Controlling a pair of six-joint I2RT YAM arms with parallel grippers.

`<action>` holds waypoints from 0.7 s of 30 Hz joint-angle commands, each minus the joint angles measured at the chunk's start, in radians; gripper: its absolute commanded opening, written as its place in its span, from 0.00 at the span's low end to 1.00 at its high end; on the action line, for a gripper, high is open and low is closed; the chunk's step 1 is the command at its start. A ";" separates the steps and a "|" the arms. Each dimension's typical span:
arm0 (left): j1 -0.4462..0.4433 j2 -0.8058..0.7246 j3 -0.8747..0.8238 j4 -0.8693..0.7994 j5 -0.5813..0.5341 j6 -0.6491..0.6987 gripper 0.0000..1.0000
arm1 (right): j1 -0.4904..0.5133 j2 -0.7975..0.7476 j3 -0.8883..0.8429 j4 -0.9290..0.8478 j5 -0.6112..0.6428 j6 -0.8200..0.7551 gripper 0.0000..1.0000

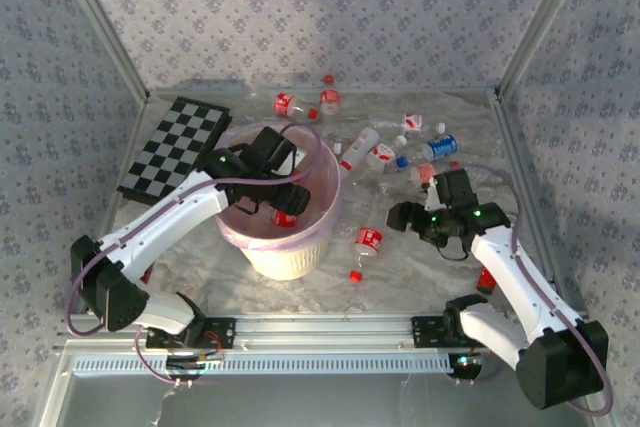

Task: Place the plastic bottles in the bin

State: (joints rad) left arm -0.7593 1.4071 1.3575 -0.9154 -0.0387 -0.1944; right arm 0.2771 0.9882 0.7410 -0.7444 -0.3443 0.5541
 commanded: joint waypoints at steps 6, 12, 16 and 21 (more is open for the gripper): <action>0.007 -0.091 0.046 -0.012 -0.005 -0.005 0.99 | 0.082 0.185 -0.018 0.208 0.053 0.098 0.74; 0.007 -0.163 0.069 0.033 -0.006 -0.018 1.00 | 0.090 0.321 0.000 0.317 0.061 0.114 0.77; 0.009 -0.195 0.120 0.044 -0.024 -0.010 1.00 | 0.106 0.399 0.011 0.325 0.086 0.103 0.83; 0.015 -0.221 0.143 0.103 0.004 -0.013 1.00 | 0.106 0.482 0.007 0.392 0.084 0.103 0.79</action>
State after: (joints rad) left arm -0.7528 1.2076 1.4666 -0.8631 -0.0456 -0.2031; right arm 0.3851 1.4277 0.7376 -0.3824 -0.2844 0.6476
